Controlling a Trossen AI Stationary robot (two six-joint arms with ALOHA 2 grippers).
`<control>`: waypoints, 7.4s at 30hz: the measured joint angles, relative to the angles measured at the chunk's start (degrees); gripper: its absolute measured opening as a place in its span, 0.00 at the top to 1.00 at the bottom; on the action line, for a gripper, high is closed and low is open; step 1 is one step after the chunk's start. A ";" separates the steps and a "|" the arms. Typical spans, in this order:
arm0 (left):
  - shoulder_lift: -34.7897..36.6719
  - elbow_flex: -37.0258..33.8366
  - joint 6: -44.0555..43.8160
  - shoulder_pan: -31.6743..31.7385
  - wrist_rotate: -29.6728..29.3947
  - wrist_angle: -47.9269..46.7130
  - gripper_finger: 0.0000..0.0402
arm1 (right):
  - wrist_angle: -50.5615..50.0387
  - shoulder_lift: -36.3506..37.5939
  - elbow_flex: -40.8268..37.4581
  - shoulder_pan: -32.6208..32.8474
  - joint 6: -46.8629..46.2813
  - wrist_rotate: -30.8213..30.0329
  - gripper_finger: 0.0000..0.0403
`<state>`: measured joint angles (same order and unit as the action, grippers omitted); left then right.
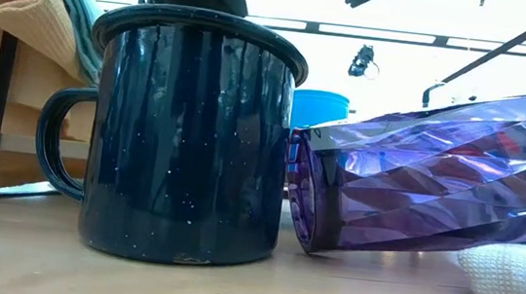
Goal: Stack small to large cups/mugs on shelf
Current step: Put the black mug on the shelf
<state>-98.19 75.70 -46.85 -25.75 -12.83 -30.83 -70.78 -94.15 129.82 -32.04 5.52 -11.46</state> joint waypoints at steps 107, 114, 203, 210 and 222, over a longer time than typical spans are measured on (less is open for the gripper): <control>-7.96 0.16 -12.79 0.67 17.60 -2.38 0.94 | -0.31 0.00 -0.04 0.78 0.61 1.00 0.67; -7.96 0.16 -12.48 0.82 18.46 0.98 0.94 | -0.31 0.00 -0.07 0.66 0.61 1.00 0.67; -16.57 27.79 -22.51 13.54 2.17 -29.49 0.94 | -1.95 -0.02 -0.09 0.64 2.20 1.00 0.67; -16.87 27.79 -21.67 13.60 2.13 -28.95 0.94 | -1.99 -0.02 -0.09 0.67 2.20 1.00 0.67; -17.31 27.79 -21.06 13.90 1.92 -27.94 0.93 | -1.97 -0.02 -0.09 0.66 2.20 1.00 0.67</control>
<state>-115.50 103.48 -67.91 -11.85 -10.91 -58.77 -72.75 -94.17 129.73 -31.38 7.73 -10.46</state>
